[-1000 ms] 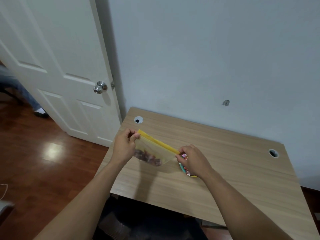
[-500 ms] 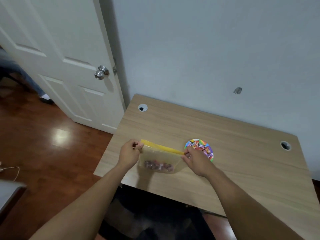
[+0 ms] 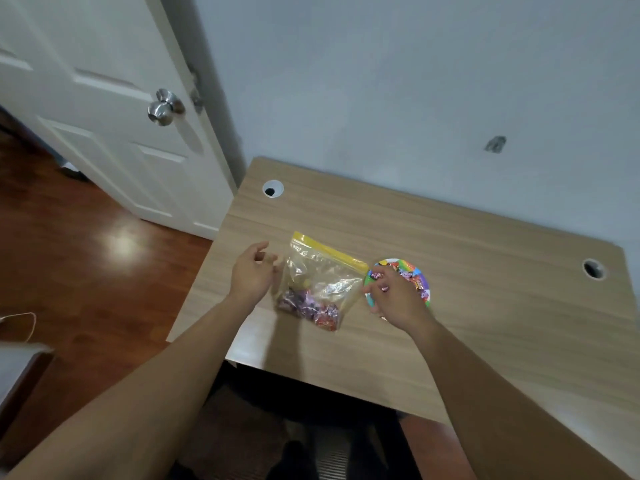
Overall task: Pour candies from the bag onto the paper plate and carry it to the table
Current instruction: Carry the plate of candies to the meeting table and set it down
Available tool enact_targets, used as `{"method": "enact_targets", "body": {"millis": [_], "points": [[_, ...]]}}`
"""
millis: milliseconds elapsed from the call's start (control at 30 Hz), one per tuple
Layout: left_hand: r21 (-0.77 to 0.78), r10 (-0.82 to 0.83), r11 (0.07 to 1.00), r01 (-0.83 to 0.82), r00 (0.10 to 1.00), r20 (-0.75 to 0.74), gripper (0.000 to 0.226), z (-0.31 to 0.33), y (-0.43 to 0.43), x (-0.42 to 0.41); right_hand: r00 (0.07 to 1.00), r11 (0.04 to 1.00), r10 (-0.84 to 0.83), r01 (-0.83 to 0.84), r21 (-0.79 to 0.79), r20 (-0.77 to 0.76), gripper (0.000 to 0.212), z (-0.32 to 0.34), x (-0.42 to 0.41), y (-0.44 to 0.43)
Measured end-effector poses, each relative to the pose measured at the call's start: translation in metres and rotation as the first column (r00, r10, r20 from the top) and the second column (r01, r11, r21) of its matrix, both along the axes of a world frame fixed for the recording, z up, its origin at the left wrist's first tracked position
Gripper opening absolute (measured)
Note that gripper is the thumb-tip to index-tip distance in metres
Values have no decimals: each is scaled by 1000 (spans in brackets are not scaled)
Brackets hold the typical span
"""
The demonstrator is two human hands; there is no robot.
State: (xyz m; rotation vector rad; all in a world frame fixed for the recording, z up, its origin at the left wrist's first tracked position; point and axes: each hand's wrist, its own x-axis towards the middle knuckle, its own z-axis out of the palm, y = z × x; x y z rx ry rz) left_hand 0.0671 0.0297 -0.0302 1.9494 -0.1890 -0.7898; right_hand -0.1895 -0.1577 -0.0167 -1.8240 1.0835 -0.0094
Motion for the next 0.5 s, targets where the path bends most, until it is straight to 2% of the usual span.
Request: {"method": "enact_targets", "body": {"millis": [100, 167, 367, 500], "points": [[-13, -27, 1000, 26, 999, -45, 22, 17, -20, -26, 997, 998, -60, 60, -10, -55, 29, -5, -20, -17], [-9, -67, 998, 67, 996, -61, 23, 12, -35, -39, 989, 993, -106, 99, -69, -104, 32, -8, -37, -31], [-11, -194, 981, 195, 970, -149, 25, -14, -83, -79, 963, 969, -239, 228, -99, -126, 31, -26, -84, -73], [19, -197, 978, 207, 952, -234, 16, -33, -109, -102, 934, 960, -280, 274, -57, -223, 19, -49, -108, -93]]}}
